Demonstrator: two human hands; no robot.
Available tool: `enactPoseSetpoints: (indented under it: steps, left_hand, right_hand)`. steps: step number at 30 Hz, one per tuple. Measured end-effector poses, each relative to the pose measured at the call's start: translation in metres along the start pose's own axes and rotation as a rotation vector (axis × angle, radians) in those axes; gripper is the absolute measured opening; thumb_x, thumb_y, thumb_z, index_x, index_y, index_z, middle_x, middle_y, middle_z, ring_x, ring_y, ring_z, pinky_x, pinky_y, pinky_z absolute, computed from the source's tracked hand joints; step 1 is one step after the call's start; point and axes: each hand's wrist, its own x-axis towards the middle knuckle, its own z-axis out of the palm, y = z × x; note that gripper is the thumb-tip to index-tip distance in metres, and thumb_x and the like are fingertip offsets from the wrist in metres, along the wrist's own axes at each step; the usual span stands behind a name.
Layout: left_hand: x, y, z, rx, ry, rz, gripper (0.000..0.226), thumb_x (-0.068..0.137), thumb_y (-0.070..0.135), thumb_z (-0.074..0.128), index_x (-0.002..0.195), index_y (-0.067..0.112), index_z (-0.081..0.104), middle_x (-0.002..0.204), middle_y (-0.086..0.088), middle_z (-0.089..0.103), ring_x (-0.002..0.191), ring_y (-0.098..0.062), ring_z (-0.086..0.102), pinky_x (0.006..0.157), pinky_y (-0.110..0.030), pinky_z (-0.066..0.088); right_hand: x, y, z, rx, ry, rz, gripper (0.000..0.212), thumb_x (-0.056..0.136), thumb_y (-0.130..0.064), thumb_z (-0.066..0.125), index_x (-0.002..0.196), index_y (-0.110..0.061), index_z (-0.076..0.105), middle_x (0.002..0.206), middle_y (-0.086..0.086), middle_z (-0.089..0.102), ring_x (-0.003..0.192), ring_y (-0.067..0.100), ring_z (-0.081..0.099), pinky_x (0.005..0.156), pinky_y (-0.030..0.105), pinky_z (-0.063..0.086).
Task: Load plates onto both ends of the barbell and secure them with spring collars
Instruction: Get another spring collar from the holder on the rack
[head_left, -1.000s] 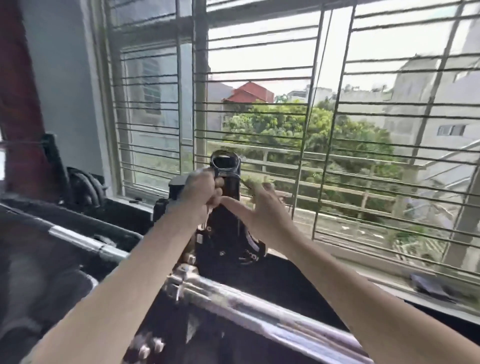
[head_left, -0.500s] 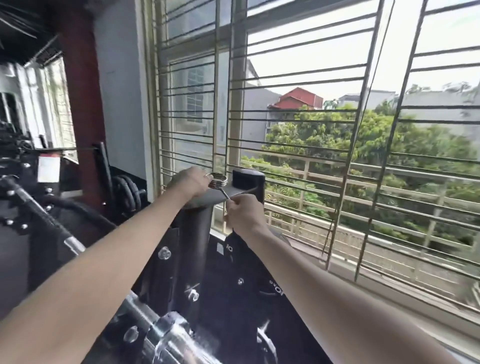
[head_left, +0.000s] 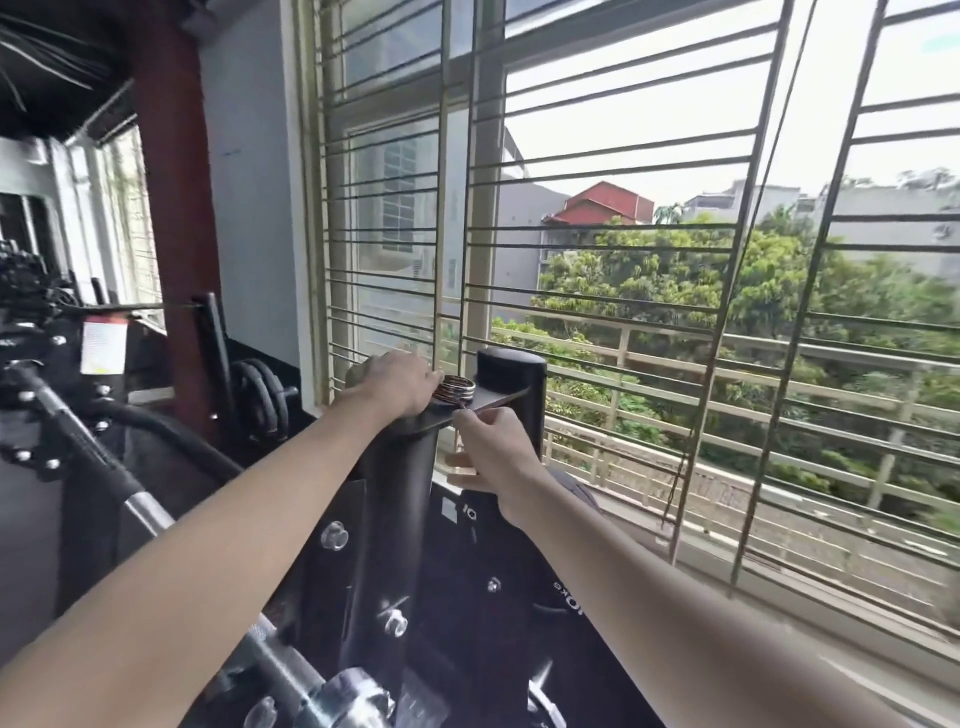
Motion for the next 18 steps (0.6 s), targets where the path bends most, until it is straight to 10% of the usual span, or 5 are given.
enactPoseSetpoints:
  steps: [11,18]
  left_hand:
    - [0.001,0.001,-0.002,0.096,0.017,-0.024,0.074,0.096,0.071,0.023,0.119,0.012,0.061,0.118,-0.011,0.065,0.112,-0.028,0.058,0.085,-0.037,0.042]
    - [-0.037,0.021,-0.010,-0.036,0.681,0.156,0.028,0.097,0.031,0.052,0.095,0.012,0.072,0.095,-0.009,0.073,0.087,-0.027,0.063,0.076,-0.037,0.042]
  right_hand:
    - [-0.015,0.001,-0.023,0.082,-0.043,0.131,0.067,0.095,-0.068,0.040,0.138,-0.016,0.042,0.115,-0.002,0.059,0.099,0.016,0.067,0.080,0.045,0.063]
    - [-0.026,0.015,-0.079,-0.059,0.014,0.098,0.024,0.104,-0.037,0.044,0.090,-0.021,0.053,0.091,-0.002,0.057,0.103,0.019,0.064,0.089,0.038,0.060]
